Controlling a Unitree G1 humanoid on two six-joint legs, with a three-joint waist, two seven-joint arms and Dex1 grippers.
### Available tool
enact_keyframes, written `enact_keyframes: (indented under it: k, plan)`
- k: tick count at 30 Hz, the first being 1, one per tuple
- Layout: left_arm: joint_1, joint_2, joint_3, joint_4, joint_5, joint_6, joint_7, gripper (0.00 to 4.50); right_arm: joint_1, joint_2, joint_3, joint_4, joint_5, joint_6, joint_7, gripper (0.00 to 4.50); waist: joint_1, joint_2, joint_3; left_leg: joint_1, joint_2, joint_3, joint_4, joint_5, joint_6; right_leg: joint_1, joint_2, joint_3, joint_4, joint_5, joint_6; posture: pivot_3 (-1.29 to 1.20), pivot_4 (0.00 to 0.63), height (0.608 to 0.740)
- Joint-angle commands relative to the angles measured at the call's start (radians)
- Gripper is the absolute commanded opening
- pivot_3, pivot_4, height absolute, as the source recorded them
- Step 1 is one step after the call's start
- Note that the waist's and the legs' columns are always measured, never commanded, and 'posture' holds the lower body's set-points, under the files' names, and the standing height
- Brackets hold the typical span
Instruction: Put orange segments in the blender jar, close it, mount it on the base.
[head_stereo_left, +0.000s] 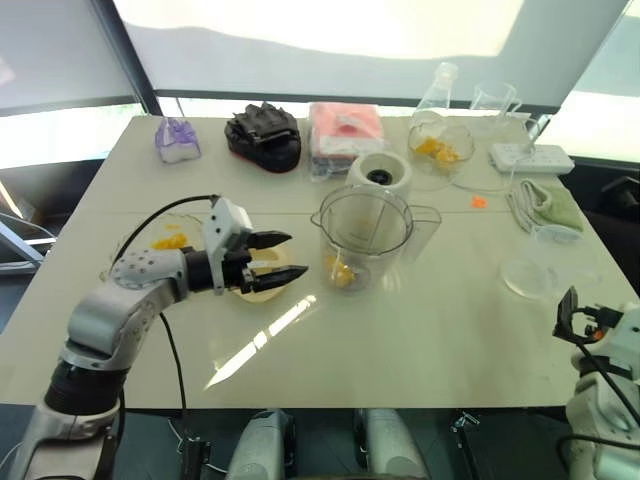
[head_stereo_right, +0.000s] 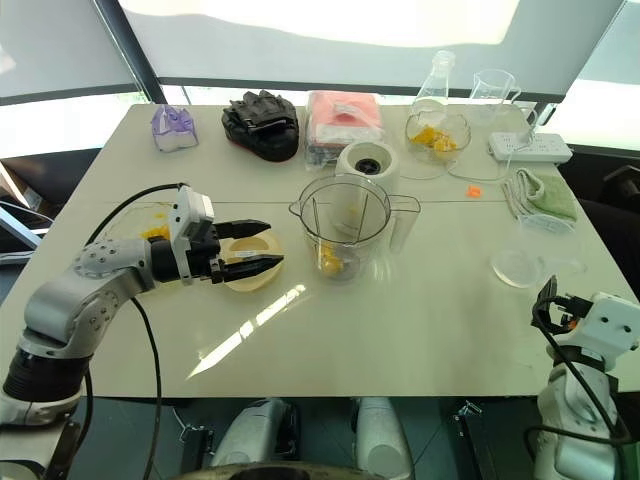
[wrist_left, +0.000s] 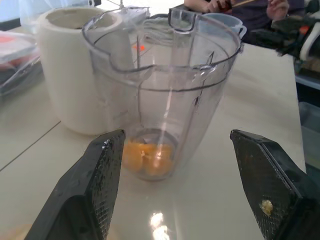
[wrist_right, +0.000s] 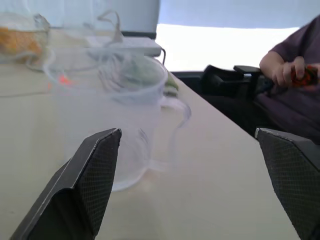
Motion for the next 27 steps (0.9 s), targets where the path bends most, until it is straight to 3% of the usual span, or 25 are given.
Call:
enact_keyframes:
  k: [1,5,15,20,27]
  plan:
    - [-0.063,0.052,0.018,0.134,0.082,-0.103,-0.063,3.49,0.111,-0.041,-0.053,-0.193,0.139,0.085,0.119,4.48,0.013,0.000,0.000,0.000,0.000,0.000,0.000,0.000,0.000,0.000,0.000,0.000,0.000,0.000,0.000,0.00,0.150,0.740]
    - [-0.186,0.085,-0.078,0.393,0.235,-0.284,-0.176,3.49,0.269,-0.148,-0.085,-0.286,0.249,0.181,0.318,4.48,0.027,0.000,0.000,0.000,0.000,0.001,0.000,0.000,0.000,0.000,-0.001,-0.001,-0.002,0.000,0.000,0.00,0.150,0.740]
    - [-0.646,-0.043,-0.314,1.200,0.582,-0.834,-0.444,3.49,0.503,-0.283,-0.279,-0.540,0.615,0.419,0.448,4.48,0.047,-0.005,0.000,-0.005,-0.001,-0.001,0.000,-0.001,0.001,-0.001,-0.001,-0.003,-0.006,0.000,0.000,0.00,0.150,0.740]
    - [-0.767,-0.137,-0.308,1.434,0.623,-0.864,-0.514,3.49,0.451,-0.359,-0.257,-0.638,0.753,0.471,0.377,4.48,0.041,-0.009,0.001,-0.006,0.000,0.001,0.000,-0.002,0.003,-0.001,-0.001,-0.003,-0.010,0.000,0.000,0.00,0.150,0.740]
    - [-0.807,-0.182,-0.338,1.551,0.735,-0.883,-0.523,3.49,0.180,-0.429,-0.136,-0.659,0.827,0.473,0.191,4.48,0.048,-0.013,0.002,-0.012,0.000,-0.002,0.000,-0.002,0.004,-0.004,-0.001,-0.006,-0.012,0.001,0.002,0.00,0.150,0.740]
